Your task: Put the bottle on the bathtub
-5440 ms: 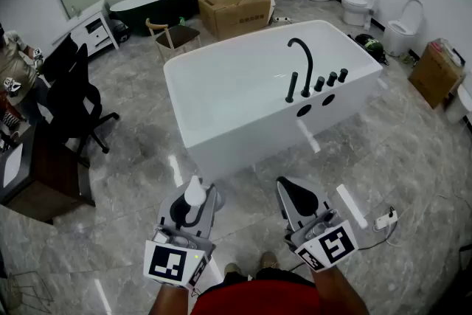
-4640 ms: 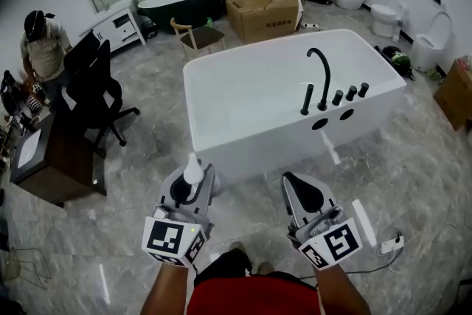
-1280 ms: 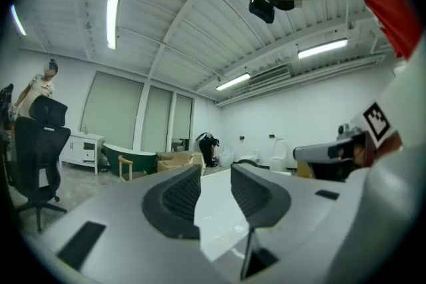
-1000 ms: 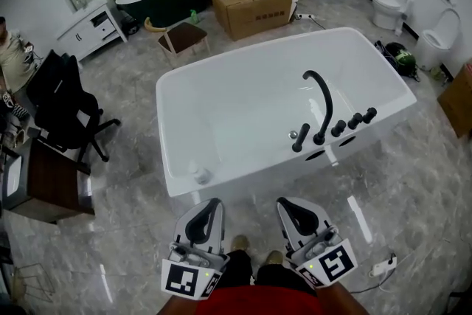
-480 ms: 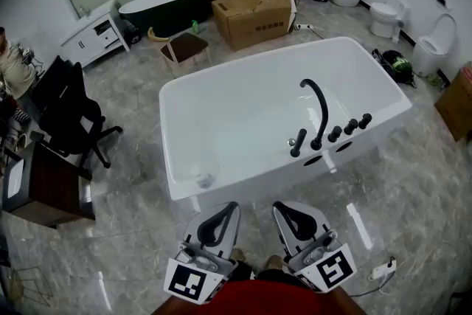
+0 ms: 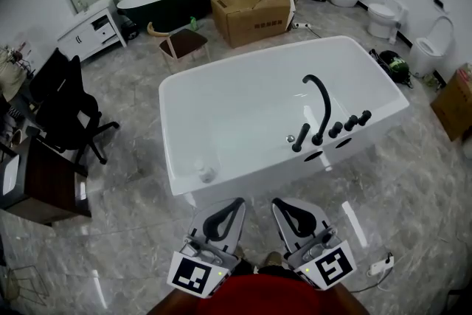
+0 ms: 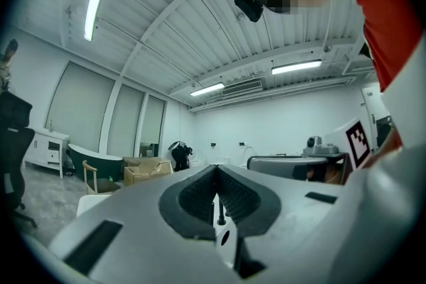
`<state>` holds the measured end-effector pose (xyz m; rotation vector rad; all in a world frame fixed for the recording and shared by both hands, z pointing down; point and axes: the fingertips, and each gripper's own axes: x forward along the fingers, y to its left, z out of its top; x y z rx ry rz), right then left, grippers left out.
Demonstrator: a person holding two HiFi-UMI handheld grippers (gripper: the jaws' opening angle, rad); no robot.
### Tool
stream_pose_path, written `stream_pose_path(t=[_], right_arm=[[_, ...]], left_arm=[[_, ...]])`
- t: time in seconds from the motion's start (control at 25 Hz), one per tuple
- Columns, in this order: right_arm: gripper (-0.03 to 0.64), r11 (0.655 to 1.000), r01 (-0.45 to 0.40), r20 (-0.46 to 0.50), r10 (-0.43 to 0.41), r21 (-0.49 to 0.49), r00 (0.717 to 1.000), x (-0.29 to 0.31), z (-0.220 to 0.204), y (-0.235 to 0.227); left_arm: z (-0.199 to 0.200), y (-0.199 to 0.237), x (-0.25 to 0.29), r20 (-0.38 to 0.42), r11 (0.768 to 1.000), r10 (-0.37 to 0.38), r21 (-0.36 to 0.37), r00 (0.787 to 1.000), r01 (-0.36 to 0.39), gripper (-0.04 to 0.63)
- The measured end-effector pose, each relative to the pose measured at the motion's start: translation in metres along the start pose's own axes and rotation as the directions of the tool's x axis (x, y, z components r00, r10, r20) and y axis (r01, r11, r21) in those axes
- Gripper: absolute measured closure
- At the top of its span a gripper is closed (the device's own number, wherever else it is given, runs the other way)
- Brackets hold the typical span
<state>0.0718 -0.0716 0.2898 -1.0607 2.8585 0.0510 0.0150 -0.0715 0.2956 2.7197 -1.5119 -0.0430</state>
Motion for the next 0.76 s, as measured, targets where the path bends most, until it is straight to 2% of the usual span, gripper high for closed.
stream_pose_path(t=[0.76], right_arm=[[0.614,1.0,0.027,0.003,-0.027,-0.013,1.0,0.0066,-0.0016,0.007]], left_arm=[[0.0002,0.0048,-0.0016,0.007,0.999,-0.036,-0.005,0.999,0.036,0.584]])
